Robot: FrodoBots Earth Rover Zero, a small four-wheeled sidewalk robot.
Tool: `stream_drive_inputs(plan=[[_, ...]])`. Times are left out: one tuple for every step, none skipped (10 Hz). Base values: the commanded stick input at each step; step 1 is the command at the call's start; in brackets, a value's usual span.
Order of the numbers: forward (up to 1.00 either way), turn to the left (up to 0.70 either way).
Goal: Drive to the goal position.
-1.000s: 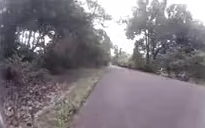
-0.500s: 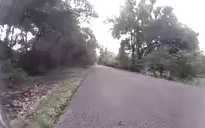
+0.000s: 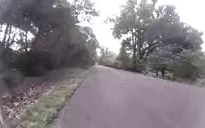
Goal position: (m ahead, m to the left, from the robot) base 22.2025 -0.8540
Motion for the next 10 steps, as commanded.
stream_drive_inputs(plan=[[0.7,0.0],[0.7,0.0],[0.7,0.0],[0.7,0.0],[0.7,0.0],[0.7,0.0],[0.7,0.0],[0.7,0.0],[0.7,0.0],[0.7,0.0]])
